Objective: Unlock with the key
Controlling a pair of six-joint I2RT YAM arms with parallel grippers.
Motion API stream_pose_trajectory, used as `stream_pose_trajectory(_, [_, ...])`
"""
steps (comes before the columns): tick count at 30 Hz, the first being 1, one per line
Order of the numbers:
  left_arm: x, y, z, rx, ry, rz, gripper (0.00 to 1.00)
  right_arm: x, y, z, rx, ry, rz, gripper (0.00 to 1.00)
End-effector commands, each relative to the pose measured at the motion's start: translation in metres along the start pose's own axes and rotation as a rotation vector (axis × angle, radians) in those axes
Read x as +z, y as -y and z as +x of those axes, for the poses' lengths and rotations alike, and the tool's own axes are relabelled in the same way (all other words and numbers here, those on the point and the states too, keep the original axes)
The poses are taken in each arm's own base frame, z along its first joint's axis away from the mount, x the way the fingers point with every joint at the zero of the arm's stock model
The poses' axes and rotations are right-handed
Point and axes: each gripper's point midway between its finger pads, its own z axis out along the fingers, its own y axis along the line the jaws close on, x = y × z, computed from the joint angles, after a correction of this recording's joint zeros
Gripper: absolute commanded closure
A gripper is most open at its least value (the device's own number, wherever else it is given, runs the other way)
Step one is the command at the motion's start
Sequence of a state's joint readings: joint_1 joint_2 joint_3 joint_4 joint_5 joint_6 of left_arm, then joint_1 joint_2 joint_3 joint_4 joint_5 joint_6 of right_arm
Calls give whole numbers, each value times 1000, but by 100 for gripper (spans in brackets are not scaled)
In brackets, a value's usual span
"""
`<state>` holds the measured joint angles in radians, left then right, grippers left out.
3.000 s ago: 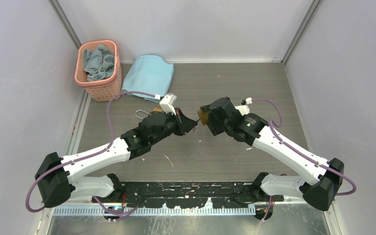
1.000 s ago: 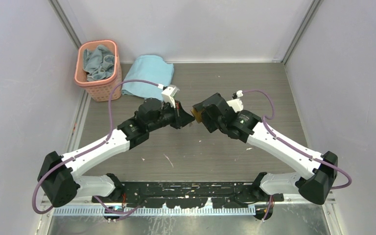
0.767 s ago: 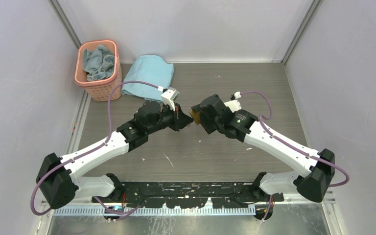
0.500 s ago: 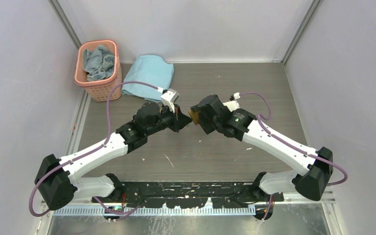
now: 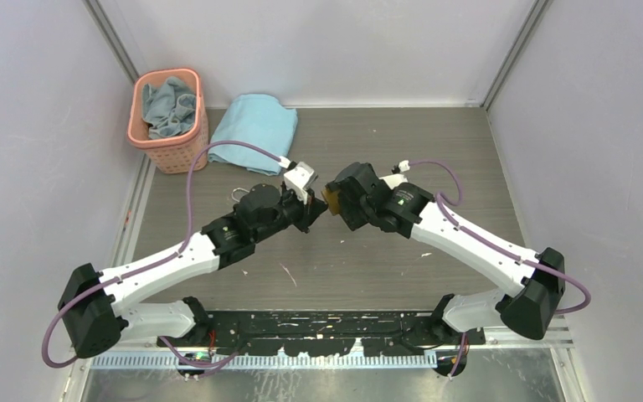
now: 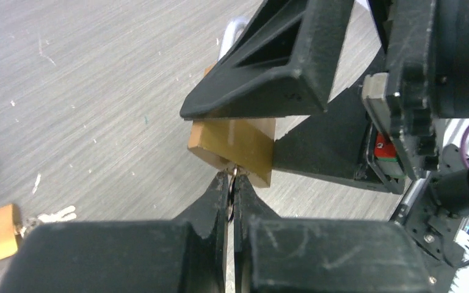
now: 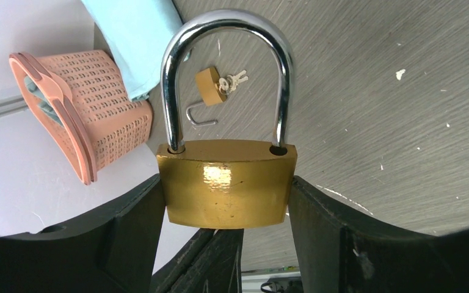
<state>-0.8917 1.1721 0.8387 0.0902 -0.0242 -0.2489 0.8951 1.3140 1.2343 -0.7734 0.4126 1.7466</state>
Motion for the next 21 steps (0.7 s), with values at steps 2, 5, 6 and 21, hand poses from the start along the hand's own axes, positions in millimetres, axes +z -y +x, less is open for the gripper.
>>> stream_pose_trajectory(2, [-2, -5, -34, 123, 131, -72, 100, -51, -54, 43, 77, -229, -164, 99])
stream_pose_trajectory(5, [-2, -4, -33, 143, 128, -82, 100, -51, -54, 43, 76, -226, -161, 99])
stream_pose_trajectory(6, [-3, -4, -34, 142, 131, -84, 100, -52, -54, 42, 77, -225, -163, 99])
stream_pose_trajectory(21, [-32, 12, -25, -190, 17, -64, 43, -69, -54, 0, 71, -80, -292, 99])
